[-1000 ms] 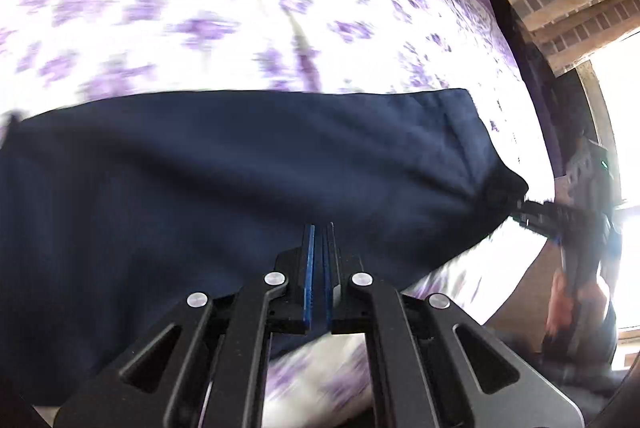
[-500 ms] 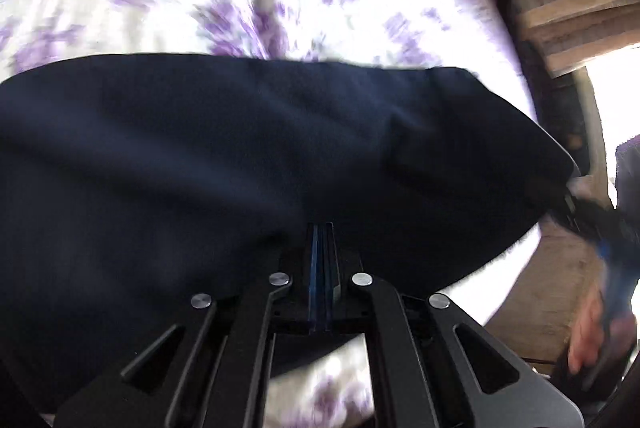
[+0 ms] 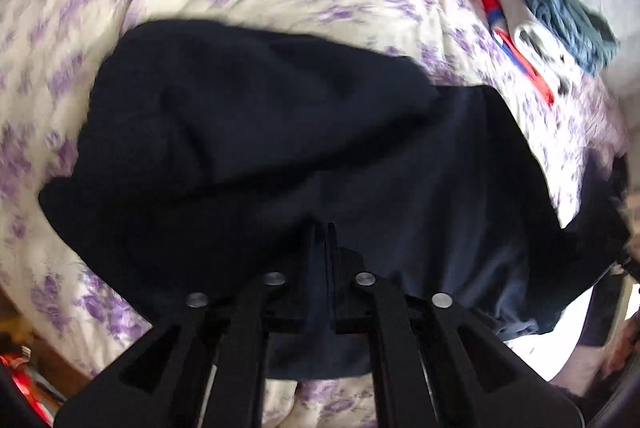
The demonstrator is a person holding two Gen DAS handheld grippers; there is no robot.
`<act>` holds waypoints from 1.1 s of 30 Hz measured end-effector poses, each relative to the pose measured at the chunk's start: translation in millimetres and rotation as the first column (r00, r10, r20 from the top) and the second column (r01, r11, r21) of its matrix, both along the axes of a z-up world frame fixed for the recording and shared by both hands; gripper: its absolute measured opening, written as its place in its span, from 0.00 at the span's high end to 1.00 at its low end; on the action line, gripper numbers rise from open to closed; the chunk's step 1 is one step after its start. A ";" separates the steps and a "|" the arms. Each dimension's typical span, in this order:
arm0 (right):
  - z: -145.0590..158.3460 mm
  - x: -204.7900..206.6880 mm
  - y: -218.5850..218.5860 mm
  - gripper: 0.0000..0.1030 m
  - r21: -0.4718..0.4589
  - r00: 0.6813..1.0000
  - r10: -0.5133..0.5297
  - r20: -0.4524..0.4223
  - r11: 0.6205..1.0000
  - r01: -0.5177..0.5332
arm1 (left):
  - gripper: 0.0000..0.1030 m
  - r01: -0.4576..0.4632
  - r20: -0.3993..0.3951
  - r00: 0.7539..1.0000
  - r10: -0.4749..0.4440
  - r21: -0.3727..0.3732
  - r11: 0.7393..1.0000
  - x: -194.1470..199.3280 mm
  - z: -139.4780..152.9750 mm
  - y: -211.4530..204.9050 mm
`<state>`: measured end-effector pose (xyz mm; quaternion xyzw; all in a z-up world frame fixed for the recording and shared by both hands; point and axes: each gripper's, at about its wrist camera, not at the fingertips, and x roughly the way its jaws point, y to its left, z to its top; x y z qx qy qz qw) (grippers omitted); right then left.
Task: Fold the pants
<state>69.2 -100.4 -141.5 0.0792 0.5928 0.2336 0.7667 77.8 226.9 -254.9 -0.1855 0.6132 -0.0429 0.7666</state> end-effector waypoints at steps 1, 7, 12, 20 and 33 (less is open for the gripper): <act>-11.3 0.3 28.3 0.81 -0.016 0.998 0.063 -0.008 0.998 -0.063 | 0.97 -0.019 -0.001 1.000 0.018 -0.037 0.999 -0.6 -7.2 6.8; -92.3 0.9 105.0 0.77 -0.156 0.983 0.162 -0.087 0.972 -0.174 | 0.97 -0.042 0.004 0.999 0.042 -0.077 0.996 -1.2 -13.2 6.7; -75.1 7.6 99.2 0.40 -0.014 0.962 0.188 -0.199 0.981 -0.194 | 0.97 -0.039 0.003 0.999 0.039 -0.104 0.994 -2.2 -8.6 11.1; -33.0 20.6 83.9 0.86 -0.176 0.992 0.119 0.030 0.978 -0.112 | 0.97 -0.045 0.008 0.999 0.046 -0.118 0.992 -7.2 -1.8 16.8; -55.1 30.4 56.5 0.85 -0.079 0.995 0.057 -0.085 0.995 -0.064 | 0.32 -0.206 0.117 0.971 0.209 -0.036 0.978 -74.0 72.2 64.2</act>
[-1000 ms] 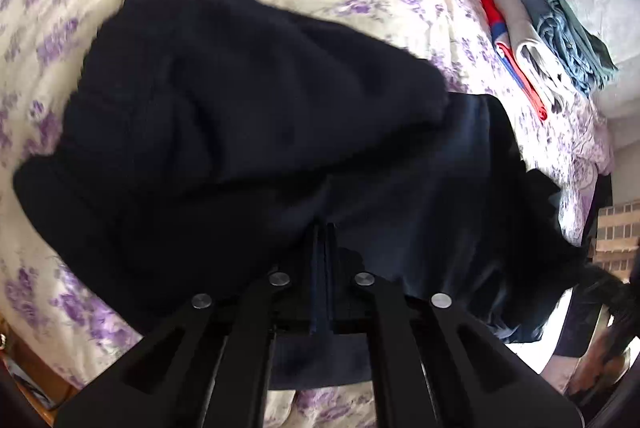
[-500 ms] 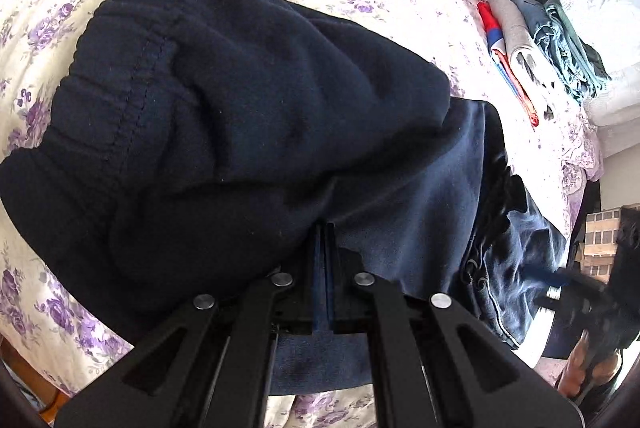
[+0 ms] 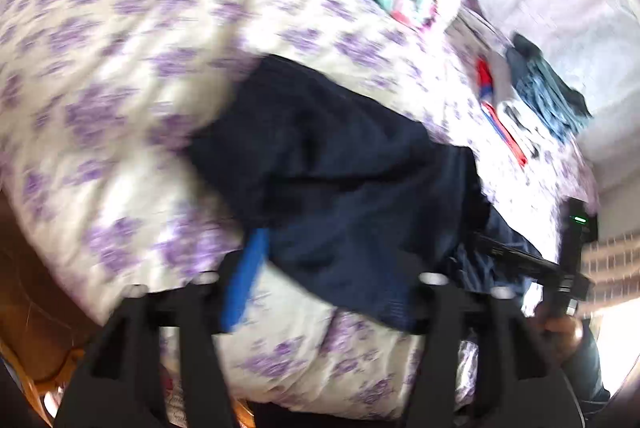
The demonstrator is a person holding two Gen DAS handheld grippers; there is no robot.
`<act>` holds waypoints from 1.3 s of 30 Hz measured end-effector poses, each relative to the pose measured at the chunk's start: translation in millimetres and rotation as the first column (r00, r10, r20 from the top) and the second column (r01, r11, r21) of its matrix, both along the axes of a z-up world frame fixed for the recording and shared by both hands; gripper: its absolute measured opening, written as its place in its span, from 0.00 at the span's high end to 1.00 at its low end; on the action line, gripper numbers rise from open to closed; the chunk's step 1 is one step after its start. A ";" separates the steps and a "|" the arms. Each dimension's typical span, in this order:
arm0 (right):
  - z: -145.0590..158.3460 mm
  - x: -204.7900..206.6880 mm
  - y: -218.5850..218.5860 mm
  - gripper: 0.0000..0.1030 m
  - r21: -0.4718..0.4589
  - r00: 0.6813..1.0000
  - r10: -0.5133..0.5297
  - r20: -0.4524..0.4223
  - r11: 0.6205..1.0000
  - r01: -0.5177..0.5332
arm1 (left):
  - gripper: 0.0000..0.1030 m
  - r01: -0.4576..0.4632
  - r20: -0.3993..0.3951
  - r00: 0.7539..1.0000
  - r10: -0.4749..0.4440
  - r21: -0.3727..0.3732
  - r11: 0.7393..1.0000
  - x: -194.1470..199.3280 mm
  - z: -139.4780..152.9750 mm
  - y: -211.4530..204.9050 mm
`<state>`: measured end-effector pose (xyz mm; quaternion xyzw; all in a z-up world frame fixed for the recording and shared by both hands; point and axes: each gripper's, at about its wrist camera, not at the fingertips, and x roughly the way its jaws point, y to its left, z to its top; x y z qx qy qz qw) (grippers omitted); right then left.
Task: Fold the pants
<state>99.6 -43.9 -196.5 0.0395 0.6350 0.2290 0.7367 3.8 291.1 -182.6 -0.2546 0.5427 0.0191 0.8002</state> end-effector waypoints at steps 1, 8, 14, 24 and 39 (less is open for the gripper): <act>10.8 -5.3 -5.6 0.82 0.015 1.000 -0.003 0.014 1.000 0.003 | 0.29 -0.031 -0.010 0.999 0.031 0.000 1.000 -6.4 -2.4 8.2; 51.7 -47.5 -49.1 0.61 -0.001 0.999 -0.011 0.053 1.000 0.011 | 0.28 -0.160 -0.102 0.985 0.140 -0.226 0.961 -25.4 -47.1 35.7; 49.7 -67.9 -70.4 0.61 -0.009 0.999 -0.051 0.018 0.999 0.051 | 0.21 -0.196 -0.135 0.978 0.158 -0.338 0.920 -0.6 -79.2 29.1; 49.6 -73.6 -63.7 0.61 -0.006 0.999 -0.044 0.021 0.999 0.044 | 0.83 -0.157 -0.066 0.987 0.146 -0.240 0.958 60.1 -68.3 24.8; -19.7 -67.4 82.9 0.44 -0.405 0.921 0.372 0.115 0.864 -0.298 | 0.84 -0.040 0.058 0.997 0.042 -0.038 0.999 52.4 -19.1 -5.0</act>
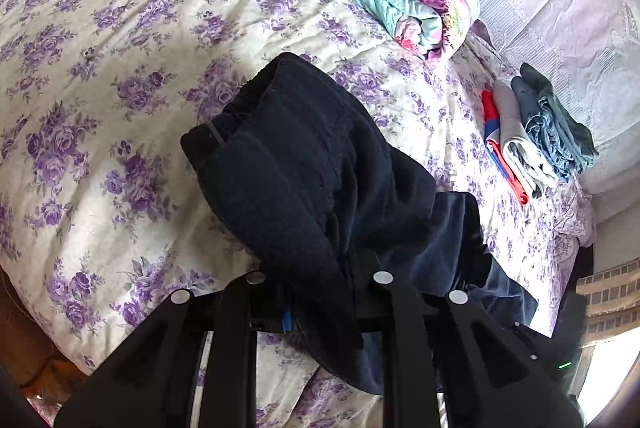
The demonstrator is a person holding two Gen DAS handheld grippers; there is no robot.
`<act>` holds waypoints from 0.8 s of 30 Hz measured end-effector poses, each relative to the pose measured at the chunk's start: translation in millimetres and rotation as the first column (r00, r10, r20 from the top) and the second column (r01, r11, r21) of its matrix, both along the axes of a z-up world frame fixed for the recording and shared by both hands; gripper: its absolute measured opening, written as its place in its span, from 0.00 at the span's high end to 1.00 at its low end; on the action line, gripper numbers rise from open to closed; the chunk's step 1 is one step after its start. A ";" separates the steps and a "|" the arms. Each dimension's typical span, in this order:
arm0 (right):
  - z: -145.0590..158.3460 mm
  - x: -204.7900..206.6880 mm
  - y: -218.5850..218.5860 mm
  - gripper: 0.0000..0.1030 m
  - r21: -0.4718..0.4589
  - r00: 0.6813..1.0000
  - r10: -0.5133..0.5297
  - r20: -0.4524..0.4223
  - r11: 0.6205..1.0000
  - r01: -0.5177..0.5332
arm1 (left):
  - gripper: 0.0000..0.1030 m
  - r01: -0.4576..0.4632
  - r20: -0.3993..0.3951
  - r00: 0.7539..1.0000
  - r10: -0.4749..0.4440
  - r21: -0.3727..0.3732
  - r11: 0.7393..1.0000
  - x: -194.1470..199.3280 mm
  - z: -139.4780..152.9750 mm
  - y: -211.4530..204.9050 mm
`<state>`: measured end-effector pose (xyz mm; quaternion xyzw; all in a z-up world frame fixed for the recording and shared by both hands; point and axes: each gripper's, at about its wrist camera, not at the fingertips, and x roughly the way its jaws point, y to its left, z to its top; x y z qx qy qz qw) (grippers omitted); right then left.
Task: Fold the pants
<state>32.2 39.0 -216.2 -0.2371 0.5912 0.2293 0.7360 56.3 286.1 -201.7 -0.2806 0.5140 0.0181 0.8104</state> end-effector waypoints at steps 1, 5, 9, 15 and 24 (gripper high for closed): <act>-6.4 -1.6 2.7 0.51 -0.030 1.000 0.015 0.022 0.999 -0.015 | 0.84 0.001 -0.003 1.000 -0.001 -0.001 1.000 0.9 -0.9 -0.4; -0.9 0.0 -2.5 0.83 0.021 1.000 -0.002 0.019 1.000 0.002 | 0.84 0.000 -0.011 1.000 0.000 -0.017 1.000 1.5 -4.5 2.8; 15.9 -5.7 -9.7 0.84 0.149 0.994 0.009 -0.111 0.989 0.007 | 0.84 0.010 0.000 1.000 -0.010 -0.020 1.000 -1.7 -2.1 2.9; -5.0 -3.0 -6.7 0.77 0.144 0.990 0.006 -0.142 0.989 0.015 | 0.84 0.012 -0.029 1.000 -0.013 -0.005 1.000 4.3 -10.7 3.3; 52.4 53.4 -1.3 0.37 0.264 0.995 -0.016 -0.096 0.964 0.041 | 0.84 0.061 0.028 0.998 -0.062 0.012 0.998 -2.5 5.9 -3.4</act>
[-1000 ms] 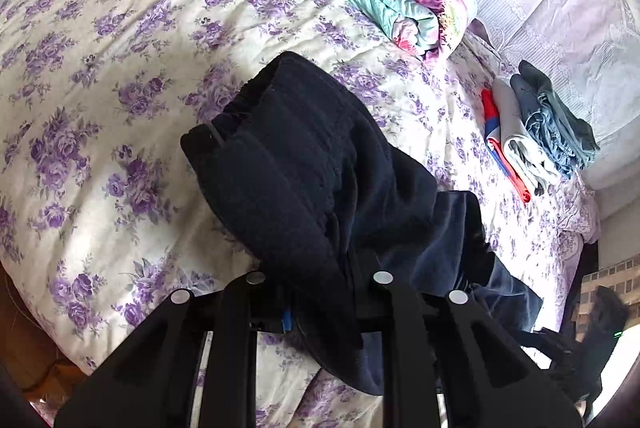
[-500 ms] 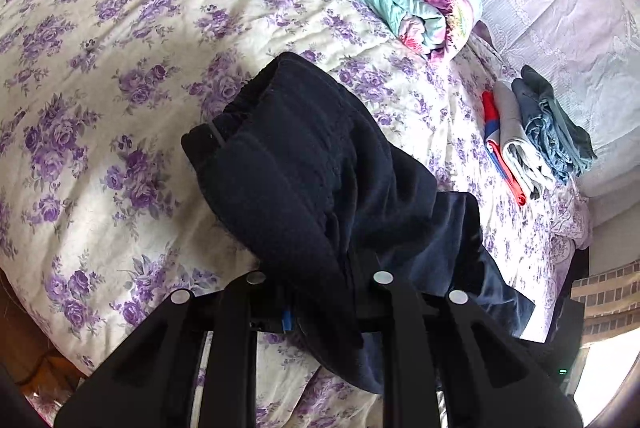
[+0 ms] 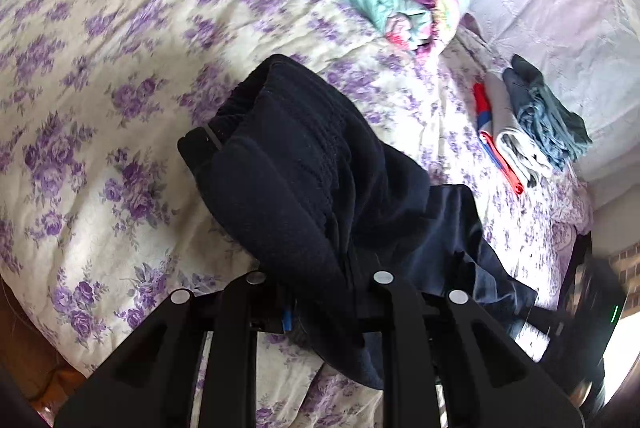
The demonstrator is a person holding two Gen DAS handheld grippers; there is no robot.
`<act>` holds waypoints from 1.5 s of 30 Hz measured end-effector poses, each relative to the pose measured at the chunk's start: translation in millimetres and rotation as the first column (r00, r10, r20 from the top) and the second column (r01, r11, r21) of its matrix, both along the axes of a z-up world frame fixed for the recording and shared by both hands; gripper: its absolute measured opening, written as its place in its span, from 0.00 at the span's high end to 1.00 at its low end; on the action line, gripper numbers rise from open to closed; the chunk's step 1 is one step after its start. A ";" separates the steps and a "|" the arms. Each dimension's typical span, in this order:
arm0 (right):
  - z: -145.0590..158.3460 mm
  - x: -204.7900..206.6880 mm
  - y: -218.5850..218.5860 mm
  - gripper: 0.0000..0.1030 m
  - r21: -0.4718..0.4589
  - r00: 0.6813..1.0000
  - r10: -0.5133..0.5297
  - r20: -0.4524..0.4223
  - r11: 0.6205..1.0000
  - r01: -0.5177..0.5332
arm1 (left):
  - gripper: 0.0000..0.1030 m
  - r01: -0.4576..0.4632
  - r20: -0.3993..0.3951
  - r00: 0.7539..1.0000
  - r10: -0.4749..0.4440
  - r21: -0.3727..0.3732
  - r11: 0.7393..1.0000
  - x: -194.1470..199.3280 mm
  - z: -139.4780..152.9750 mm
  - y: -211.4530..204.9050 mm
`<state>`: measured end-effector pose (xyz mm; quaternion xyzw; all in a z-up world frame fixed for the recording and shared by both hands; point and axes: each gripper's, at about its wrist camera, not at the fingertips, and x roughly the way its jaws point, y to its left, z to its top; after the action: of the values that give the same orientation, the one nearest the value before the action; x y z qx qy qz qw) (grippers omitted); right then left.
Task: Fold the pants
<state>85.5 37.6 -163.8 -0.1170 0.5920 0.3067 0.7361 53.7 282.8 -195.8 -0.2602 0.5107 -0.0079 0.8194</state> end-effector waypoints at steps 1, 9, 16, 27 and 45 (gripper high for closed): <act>-2.1 9.5 1.4 0.47 -0.016 0.999 -0.013 0.035 1.000 0.014 | 0.84 0.013 0.006 1.000 -0.013 0.014 1.000 -0.3 3.7 -3.3; -72.2 43.2 20.2 0.99 -0.100 0.998 -0.066 -0.006 0.993 0.066 | 0.84 0.072 0.031 0.997 -0.076 0.108 0.991 5.6 19.9 -23.5; -23.9 59.5 -25.3 0.96 0.059 0.985 -0.146 -0.095 0.987 0.152 | 0.85 0.114 0.095 0.987 -0.130 0.155 0.981 8.5 42.7 -47.3; 29.5 -9.2 -238.6 0.77 0.127 0.828 -0.558 -0.048 0.819 0.559 | 0.86 0.585 0.299 0.698 -0.650 0.286 0.759 -30.9 113.8 -199.2; 13.3 -78.3 -287.2 0.71 0.188 0.771 -0.627 -0.117 0.748 0.637 | 0.05 0.794 0.190 0.537 -0.822 0.216 0.569 -52.4 71.5 -323.6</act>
<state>7.2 -249.5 -150.4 0.1780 0.5764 0.1051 0.7906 1.4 -40.8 -124.3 0.0516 0.4559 -0.3941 0.7964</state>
